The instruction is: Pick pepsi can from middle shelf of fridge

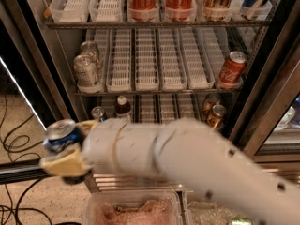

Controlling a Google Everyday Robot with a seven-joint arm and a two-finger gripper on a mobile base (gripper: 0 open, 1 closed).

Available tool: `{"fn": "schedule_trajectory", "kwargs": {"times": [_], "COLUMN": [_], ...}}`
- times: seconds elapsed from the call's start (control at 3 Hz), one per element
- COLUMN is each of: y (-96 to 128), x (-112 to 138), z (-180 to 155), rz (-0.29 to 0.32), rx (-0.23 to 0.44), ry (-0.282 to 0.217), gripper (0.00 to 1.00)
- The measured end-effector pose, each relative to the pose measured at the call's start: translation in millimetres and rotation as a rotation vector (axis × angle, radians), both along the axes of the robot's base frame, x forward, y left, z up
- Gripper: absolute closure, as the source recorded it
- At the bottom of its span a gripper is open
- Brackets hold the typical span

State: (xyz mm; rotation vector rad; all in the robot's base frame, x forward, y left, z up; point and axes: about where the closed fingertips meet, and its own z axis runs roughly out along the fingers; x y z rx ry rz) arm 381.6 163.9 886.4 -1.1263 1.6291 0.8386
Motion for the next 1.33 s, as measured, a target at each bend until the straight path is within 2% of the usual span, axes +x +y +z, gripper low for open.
{"fn": "schedule_trajectory", "kwargs": {"times": [0.33, 0.67, 1.0, 1.33], "y": [38, 46, 46, 31], "x": [-48, -70, -71, -66], "z": [-22, -44, -45, -46], "rz": [-0.122, -0.141, -0.139, -0.145], "rx": [0.01, -0.003, -0.005, -0.043], "ry": [0.111, 0.152, 0.152, 0.179], "gripper": [1.0, 1.0, 1.0, 1.0]}}
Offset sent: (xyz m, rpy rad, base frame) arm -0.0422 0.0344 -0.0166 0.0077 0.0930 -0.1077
